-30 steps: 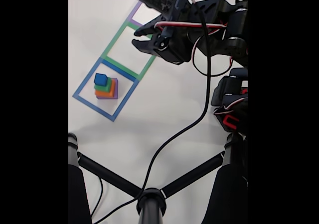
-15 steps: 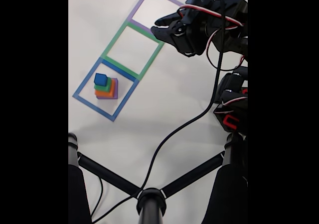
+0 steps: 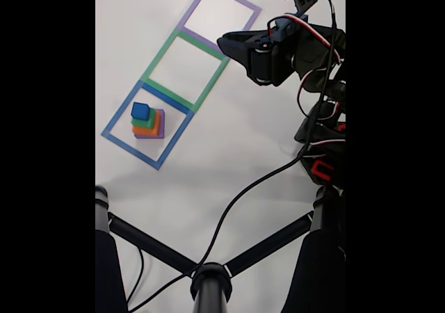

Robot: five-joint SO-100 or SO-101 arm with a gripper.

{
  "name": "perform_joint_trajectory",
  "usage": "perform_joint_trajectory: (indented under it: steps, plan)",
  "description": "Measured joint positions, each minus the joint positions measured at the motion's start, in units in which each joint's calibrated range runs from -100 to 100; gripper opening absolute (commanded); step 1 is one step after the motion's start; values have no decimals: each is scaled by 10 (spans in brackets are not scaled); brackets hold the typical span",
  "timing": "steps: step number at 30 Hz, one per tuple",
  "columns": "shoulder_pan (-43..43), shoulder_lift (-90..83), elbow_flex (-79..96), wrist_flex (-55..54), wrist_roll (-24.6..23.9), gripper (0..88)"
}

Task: Tower of hanoi

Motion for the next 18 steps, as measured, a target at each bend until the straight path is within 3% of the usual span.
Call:
perform_joint_trajectory:
  steps: [5,18]
  plan:
    - [9,-31,48,-2,-179,0]
    - [39,-115,123,58,-761,0]
